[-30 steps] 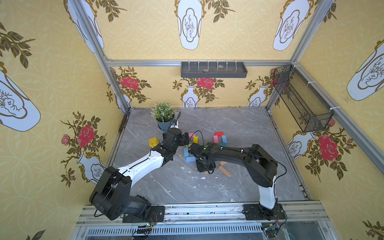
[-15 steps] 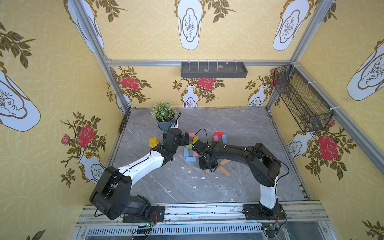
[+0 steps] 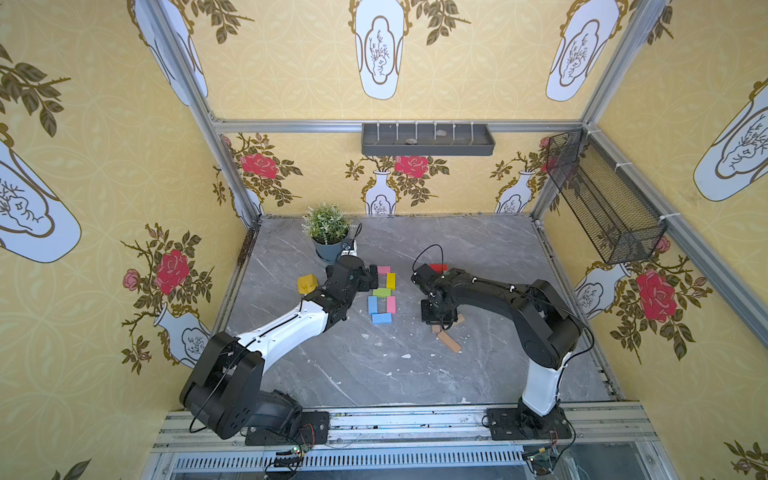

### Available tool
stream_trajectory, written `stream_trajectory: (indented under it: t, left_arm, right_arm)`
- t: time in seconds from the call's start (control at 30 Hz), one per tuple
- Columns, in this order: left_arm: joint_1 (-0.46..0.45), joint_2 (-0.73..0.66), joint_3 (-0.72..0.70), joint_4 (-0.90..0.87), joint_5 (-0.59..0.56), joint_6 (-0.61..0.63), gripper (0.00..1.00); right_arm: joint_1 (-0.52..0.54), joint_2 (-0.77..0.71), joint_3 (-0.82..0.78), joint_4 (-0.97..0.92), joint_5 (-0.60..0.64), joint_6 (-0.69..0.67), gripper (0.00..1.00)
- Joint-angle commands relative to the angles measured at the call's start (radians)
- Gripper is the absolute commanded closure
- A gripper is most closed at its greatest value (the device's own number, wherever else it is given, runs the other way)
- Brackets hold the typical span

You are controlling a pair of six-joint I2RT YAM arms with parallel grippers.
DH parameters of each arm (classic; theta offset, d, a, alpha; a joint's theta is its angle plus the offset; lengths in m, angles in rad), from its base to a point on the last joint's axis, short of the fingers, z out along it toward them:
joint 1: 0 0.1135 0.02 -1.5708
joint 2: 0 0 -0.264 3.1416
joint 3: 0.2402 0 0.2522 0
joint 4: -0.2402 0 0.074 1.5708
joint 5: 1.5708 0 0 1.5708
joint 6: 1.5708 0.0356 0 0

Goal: Assemble the number 8 with building blocks
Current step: Assemble the building block at the center of the board.

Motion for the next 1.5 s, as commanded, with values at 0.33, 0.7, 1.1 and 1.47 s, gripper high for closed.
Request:
stream_trajectory:
  t: [0.33,0.7,1.1,1.47]
  left_arm:
    - [0.001,0.006,0.002,0.005,0.004,-0.001,0.00]
    - [0.001,0.007,0.003,0.005,0.004,0.005,0.00]
    - [0.003,0.007,0.003,0.004,0.004,0.004,0.00]
    - [0.003,0.011,0.004,0.004,0.004,0.003,0.00]
  right_arm:
    - [-0.047,0.070,0.051,0.027,-0.013,-0.067,0.77]
    - [-0.076,0.101,0.085,0.033,-0.019,-0.086,0.77]
    - [-0.105,0.132,0.123,0.043,-0.028,-0.108,0.80]
    - [-0.126,0.161,0.160,0.042,-0.034,-0.134,0.83]
